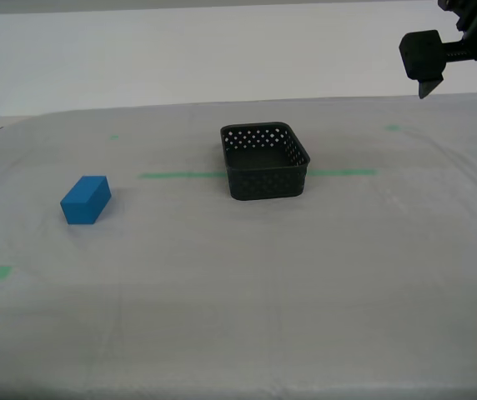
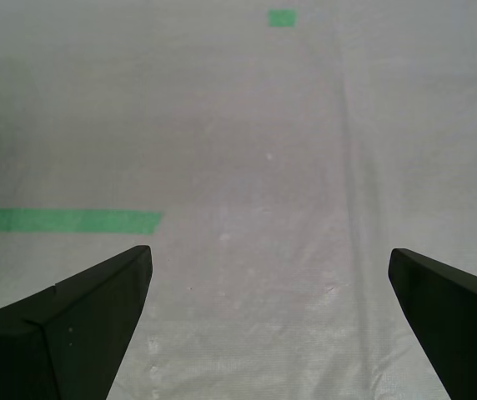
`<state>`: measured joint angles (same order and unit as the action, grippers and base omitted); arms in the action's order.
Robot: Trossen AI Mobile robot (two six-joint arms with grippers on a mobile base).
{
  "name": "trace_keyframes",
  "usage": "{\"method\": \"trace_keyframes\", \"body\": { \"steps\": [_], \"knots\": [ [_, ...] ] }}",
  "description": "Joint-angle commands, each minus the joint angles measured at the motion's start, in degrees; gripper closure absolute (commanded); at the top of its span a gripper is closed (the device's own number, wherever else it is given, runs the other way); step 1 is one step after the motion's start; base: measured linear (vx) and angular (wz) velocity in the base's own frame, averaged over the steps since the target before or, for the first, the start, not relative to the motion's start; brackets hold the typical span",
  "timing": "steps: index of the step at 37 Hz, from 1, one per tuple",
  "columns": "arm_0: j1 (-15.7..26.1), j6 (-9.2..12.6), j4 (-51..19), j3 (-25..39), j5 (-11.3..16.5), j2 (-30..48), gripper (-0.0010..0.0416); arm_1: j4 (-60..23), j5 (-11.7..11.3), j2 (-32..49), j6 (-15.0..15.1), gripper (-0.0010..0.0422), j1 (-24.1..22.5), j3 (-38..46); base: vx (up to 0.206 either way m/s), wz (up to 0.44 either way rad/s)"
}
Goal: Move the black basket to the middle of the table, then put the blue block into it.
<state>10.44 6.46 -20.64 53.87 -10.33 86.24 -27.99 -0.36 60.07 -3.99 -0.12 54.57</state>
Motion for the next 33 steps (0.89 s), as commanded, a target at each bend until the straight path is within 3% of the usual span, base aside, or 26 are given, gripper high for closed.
{"method": "trace_keyframes", "body": {
  "steps": [1, 13, 24, 33],
  "knots": [
    [0.02, -0.04, 0.04, -0.04, 0.02, 0.00, 0.0007, -4.57, 0.02, 0.07, -0.52, 0.0412, -0.02, 1.99, 0.000, 0.000],
    [0.00, -0.04, 0.04, -0.04, 0.02, 0.00, 0.0007, -22.16, 0.04, 8.24, -0.50, 0.0412, -0.02, 12.22, 0.000, 0.000],
    [0.00, -0.04, 0.07, -0.04, 0.02, 0.00, 0.0007, -36.02, 2.32, 17.92, -0.50, 0.0412, -0.04, 21.35, 0.000, 0.000],
    [0.00, -0.04, 0.04, -0.04, 0.02, 0.00, 0.0007, -44.24, 2.34, 24.61, -0.48, 0.0412, -0.33, 28.33, 0.000, 0.000]
  ]
}}
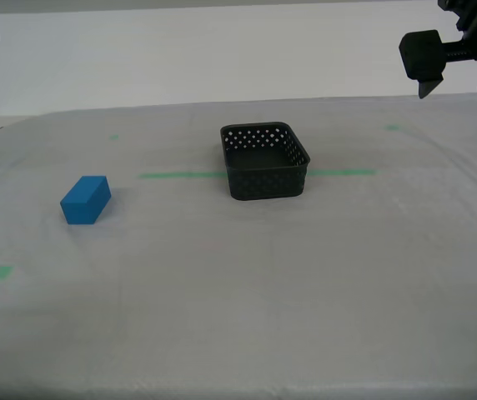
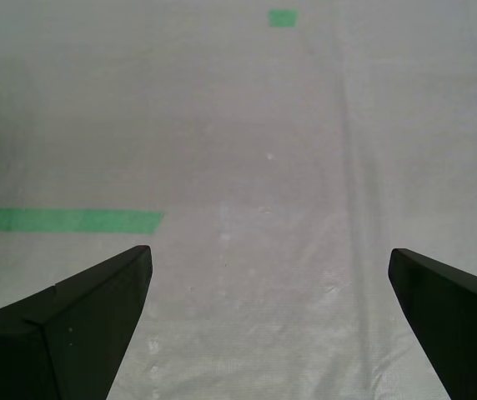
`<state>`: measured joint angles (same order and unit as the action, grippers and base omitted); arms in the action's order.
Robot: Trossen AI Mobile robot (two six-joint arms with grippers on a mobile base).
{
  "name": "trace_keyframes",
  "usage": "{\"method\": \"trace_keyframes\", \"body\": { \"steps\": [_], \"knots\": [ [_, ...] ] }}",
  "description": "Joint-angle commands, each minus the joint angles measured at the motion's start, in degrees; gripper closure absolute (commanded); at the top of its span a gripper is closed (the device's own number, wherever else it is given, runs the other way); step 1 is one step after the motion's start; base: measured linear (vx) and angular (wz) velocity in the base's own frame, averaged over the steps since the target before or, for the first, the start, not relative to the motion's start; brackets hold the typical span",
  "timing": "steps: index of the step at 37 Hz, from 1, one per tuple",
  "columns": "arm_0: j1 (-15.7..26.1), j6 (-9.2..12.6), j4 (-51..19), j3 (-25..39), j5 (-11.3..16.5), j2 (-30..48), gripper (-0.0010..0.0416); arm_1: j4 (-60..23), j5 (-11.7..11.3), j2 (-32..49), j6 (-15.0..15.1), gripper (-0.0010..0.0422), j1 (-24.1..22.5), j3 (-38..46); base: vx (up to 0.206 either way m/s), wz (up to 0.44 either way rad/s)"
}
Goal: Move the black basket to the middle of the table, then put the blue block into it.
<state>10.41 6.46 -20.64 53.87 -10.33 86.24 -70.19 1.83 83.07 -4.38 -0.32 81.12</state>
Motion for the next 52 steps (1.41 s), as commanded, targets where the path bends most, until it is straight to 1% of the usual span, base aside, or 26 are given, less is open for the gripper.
{"method": "trace_keyframes", "body": {
  "steps": [1, 7, 9, 12, 17, 20, 24, 32, 35, 37, 38, 42, 45, 49, 52],
  "knots": [
    [0.04, -0.04, 0.04, -0.04, 0.02, 0.00, 0.0007, -2.56, 0.15, 2.16, -0.09, 0.0412, -0.17, 2.38, 0.000, 0.000],
    [0.02, -0.04, 0.02, -0.04, 0.02, 0.00, 0.0007, -3.21, 0.17, 4.68, -0.09, 0.0407, -0.96, 4.04, 0.000, 0.000],
    [0.02, -0.04, 0.04, -0.04, 0.02, 0.00, 0.0007, -3.17, 0.15, 4.98, -0.13, 0.0395, -1.40, 4.07, 0.000, 0.000],
    [0.04, -0.04, 0.09, -0.04, 0.02, 0.00, 0.0007, -3.10, 0.15, 5.90, -0.39, 0.0365, -2.12, 4.07, 0.000, 0.000],
    [0.02, -0.04, 0.04, -0.04, 0.02, 0.00, 0.0007, -2.97, 0.15, 6.71, -1.88, 0.0300, -2.95, 3.85, 0.000, 0.000],
    [0.04, -0.04, 0.04, -0.04, 0.02, 0.00, 0.0007, -2.03, 0.13, 6.69, -3.23, 0.0255, -3.63, 3.30, 0.000, 0.000],
    [0.02, -0.04, 0.04, -0.04, 0.02, 0.00, 0.0007, -1.60, 0.15, 6.69, -4.15, 0.0196, -4.28, 3.19, 0.000, 0.000],
    [0.02, -0.04, 0.07, -0.04, 0.02, 0.00, 0.0007, -0.35, 0.15, 6.67, -4.07, 0.0072, -4.61, 3.19, 0.000, 0.000],
    [0.04, -0.04, 0.04, -0.04, 0.02, 0.00, 0.0007, -0.31, 0.17, 6.67, -5.35, 0.0033, -4.61, 3.19, 0.000, 0.000],
    [0.02, -0.04, 0.07, -0.04, 0.02, 0.00, 0.0007, -0.37, 0.61, 6.67, -5.57, 0.0011, -4.63, 3.19, 0.000, 0.000],
    [0.02, -0.04, 0.04, -0.04, 0.02, 0.00, 0.0007, -0.44, 0.94, 6.67, -5.57, 0.0004, -4.63, 3.19, 0.000, 0.000],
    [0.02, -0.04, 0.04, -0.04, 0.02, 0.00, 0.0007, -0.42, 3.19, 6.67, -6.54, 0.0027, -4.63, 3.19, 0.000, 0.000],
    [0.02, -0.04, 0.04, -0.04, 0.02, 0.00, 0.0007, -0.39, 3.43, 6.67, -6.82, 0.0025, -4.70, 3.19, 0.000, 0.000],
    [0.02, -0.04, 0.04, -0.04, 0.02, 0.00, 0.0007, -0.35, 3.43, 6.67, -6.84, 0.0006, -5.25, 3.19, 0.000, 0.000],
    [0.04, -0.04, 0.07, -0.04, 0.02, 0.00, 0.0007, -0.28, 3.41, 6.67, -6.93, 0.0016, -5.79, 3.19, 0.000, 0.000]
  ]
}}
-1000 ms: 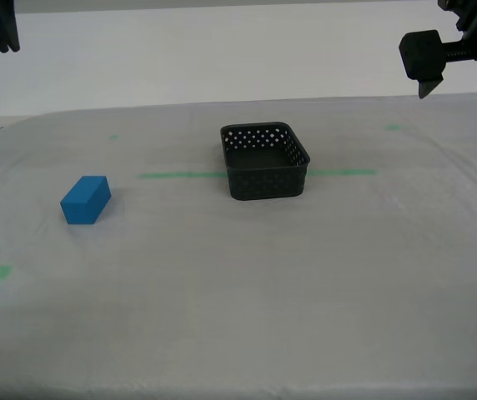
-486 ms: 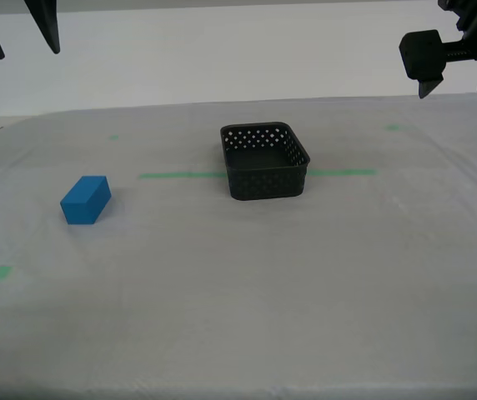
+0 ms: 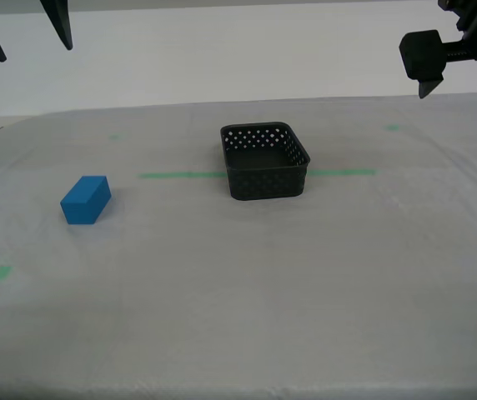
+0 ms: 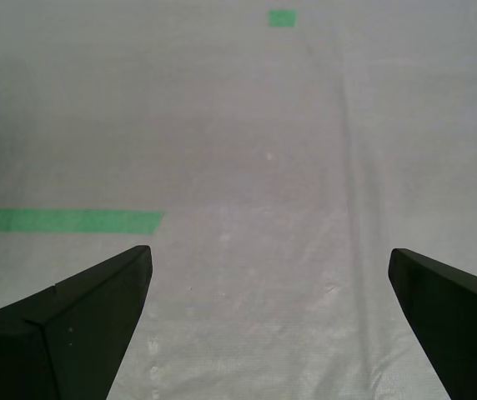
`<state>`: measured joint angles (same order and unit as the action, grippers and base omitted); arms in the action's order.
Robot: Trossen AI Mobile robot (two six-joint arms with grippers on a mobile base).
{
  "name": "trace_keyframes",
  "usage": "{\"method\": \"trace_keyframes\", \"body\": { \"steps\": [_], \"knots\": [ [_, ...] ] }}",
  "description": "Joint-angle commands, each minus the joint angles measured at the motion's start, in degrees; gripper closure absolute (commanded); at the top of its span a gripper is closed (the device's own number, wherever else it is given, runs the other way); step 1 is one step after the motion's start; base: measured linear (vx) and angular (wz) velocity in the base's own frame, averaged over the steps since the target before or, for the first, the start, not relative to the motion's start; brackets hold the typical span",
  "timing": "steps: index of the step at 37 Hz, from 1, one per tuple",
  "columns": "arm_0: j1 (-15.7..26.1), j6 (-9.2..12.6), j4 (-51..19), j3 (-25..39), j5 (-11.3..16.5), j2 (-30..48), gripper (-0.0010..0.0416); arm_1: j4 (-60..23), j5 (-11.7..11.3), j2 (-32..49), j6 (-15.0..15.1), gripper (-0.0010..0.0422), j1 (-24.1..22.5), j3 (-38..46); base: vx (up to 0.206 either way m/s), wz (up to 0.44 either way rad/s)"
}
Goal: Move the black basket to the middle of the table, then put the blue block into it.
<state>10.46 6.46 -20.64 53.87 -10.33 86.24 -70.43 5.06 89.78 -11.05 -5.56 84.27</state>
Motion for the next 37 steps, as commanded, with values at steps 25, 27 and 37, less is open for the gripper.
{"method": "trace_keyframes", "body": {
  "steps": [25, 27, 37],
  "knots": [
    [0.00, -0.04, 0.07, -0.04, 0.02, 0.00, 0.0007, 12.48, 0.00, -0.02, -3.54, 0.0011, -3.26, -13.81, 0.000, 0.000],
    [-0.02, -0.04, 0.04, -0.04, 0.02, 0.00, 0.0007, 13.70, -0.04, -0.02, -3.56, 0.0011, -3.26, -15.47, 0.000, 0.000],
    [0.00, -0.04, 0.04, -0.04, 0.02, 0.00, 0.0007, 23.61, -0.02, -0.02, -4.31, 0.0011, -3.28, -24.13, 0.000, 0.000]
  ]
}}
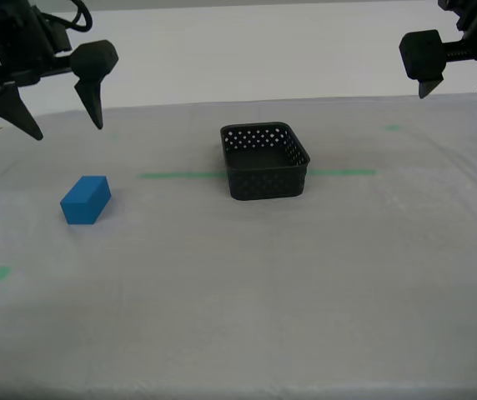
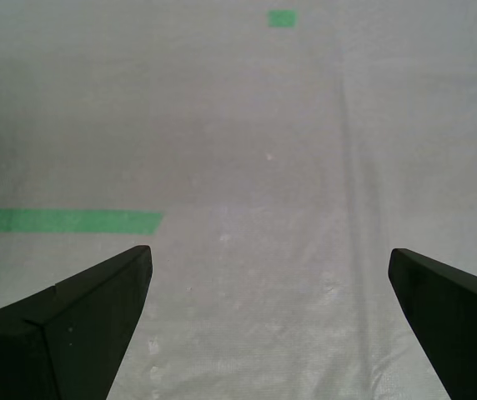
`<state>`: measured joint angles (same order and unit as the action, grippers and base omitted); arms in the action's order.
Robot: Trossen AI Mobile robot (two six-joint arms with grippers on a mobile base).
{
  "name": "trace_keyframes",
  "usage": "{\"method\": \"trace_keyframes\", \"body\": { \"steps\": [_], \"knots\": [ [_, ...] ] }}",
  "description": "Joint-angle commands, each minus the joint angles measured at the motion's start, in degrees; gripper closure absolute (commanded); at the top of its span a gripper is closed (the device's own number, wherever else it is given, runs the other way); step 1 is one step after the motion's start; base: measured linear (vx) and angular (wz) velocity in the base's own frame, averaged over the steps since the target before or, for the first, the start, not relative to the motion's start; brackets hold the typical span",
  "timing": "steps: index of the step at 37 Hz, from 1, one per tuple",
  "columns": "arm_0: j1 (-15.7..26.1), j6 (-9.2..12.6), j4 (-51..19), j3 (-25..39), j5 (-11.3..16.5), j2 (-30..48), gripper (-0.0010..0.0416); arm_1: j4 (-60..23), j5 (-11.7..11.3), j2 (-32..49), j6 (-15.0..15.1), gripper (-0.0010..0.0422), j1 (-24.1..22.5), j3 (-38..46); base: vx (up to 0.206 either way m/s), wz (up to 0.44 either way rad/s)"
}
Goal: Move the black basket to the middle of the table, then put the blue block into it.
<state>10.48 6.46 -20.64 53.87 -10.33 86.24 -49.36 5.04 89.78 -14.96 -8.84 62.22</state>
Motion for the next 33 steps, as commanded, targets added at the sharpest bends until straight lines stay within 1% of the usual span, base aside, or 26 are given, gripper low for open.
{"method": "trace_keyframes", "body": {
  "steps": [1, 9, 14, 17, 21, 28, 33],
  "knots": [
    [-0.02, -0.04, 0.04, -0.04, 0.02, 0.00, 0.0007, 3.58, -0.02, -0.02, -0.39, 0.0011, 0.00, -2.86, 0.000, 0.000],
    [-0.02, -0.04, 0.04, -0.04, 0.02, 0.00, 0.0007, 11.06, -0.15, -0.02, 0.59, 0.0011, 0.00, -7.15, 0.000, 0.000],
    [-0.04, -0.04, 0.04, -0.04, 0.02, 0.00, 0.0007, 12.94, -1.70, -0.02, 0.61, 0.0011, 0.00, -8.90, 0.000, 0.000],
    [-0.02, -0.04, 0.04, -0.04, 0.02, 0.00, 0.0007, 13.16, -3.13, -0.02, 0.98, 0.0011, 0.02, -9.57, 0.000, 0.000],
    [-0.02, -0.04, 0.04, -0.04, 0.02, 0.00, 0.0007, 14.01, -4.39, -0.02, 1.42, 0.0011, 0.02, -10.43, 0.000, 0.000],
    [-0.04, -0.04, 0.02, -0.04, 0.02, 0.00, 0.0007, 18.88, -4.48, -0.02, 1.44, 0.0011, 0.00, -12.46, 0.000, 0.000],
    [-0.04, -0.04, 0.07, -0.04, 0.02, 0.00, 0.0007, 19.39, -5.09, -0.02, 1.51, 0.0011, 0.00, -12.70, 0.000, 0.000]
  ]
}}
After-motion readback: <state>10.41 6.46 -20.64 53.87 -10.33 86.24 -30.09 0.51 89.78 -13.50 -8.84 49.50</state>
